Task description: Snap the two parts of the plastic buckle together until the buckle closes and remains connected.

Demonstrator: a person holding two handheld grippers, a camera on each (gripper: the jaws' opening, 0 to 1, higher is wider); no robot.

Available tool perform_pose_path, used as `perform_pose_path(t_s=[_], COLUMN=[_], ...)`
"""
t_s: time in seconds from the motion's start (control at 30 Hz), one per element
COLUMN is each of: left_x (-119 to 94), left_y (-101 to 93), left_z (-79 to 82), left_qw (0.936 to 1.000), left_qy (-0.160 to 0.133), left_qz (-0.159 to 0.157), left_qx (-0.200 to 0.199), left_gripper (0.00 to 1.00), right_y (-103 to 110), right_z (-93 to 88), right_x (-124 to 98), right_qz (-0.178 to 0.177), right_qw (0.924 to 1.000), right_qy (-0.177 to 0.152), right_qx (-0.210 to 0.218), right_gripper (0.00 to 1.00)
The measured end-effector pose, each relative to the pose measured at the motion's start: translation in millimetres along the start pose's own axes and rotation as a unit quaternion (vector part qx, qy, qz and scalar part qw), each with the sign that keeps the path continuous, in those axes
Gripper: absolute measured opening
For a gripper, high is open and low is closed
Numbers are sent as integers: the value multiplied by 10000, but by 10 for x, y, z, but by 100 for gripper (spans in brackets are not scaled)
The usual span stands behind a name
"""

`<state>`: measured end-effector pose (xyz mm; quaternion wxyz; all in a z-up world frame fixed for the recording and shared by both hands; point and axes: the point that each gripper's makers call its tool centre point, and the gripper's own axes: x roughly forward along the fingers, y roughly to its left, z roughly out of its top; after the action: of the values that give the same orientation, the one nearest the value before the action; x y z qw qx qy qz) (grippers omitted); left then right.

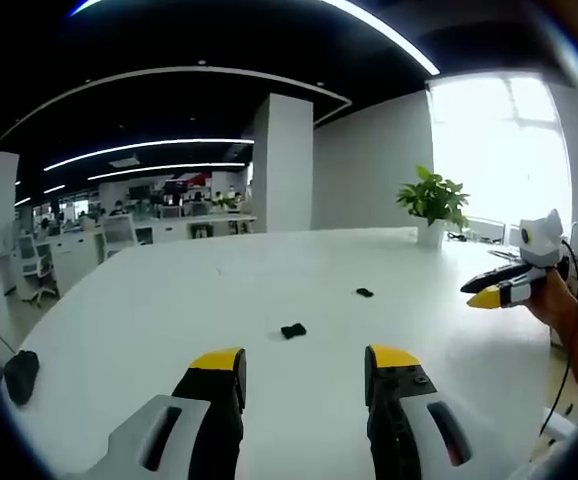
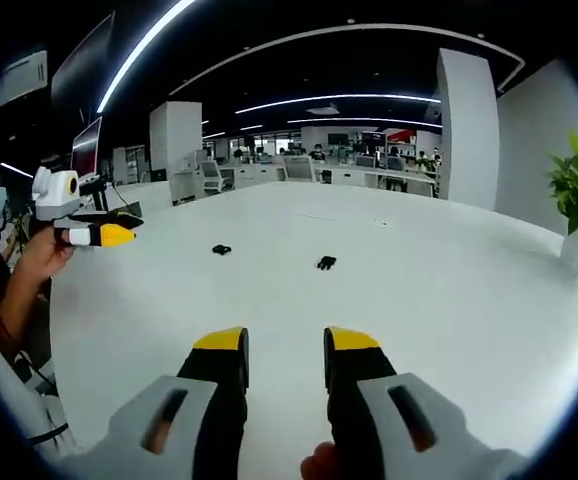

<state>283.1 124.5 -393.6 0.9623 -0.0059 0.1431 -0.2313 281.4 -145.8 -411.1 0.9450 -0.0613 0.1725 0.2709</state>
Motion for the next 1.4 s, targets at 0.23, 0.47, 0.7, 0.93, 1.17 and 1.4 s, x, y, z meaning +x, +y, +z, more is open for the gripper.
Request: perform_pose_path(t_s=[0.23,0.47,0.7,0.93,1.17,1.4], left_x=[52,88,144,196,248,296], left_y=[20,66,101,80,64,39], left_z=[-5,-38,-57,-1,83,102], left_qw=[10000,10000,10000,9999,9999,9999], left_qy=[-9,40,68,97,64,91], left_qz=[-33,-44,-27,-60,-83,-113], left_qx=[-29,-47,-64,-16,55,51], left_gripper=[48,48,48,48,48,48], right_y=[-22,-48,-76,-94,-106,-134], right_z=[48,74,97,123,178,249], right_x=[53,63,109,183,226,243], right_qz=[36,25,46,137,191,206], right_qw=[10000,10000,10000,9998,9998,9997], right_qy=[27,38,43,83,56,32], right_qx=[14,1,-38,-77,-98,-126], right_gripper=[30,30,30,31,31,31])
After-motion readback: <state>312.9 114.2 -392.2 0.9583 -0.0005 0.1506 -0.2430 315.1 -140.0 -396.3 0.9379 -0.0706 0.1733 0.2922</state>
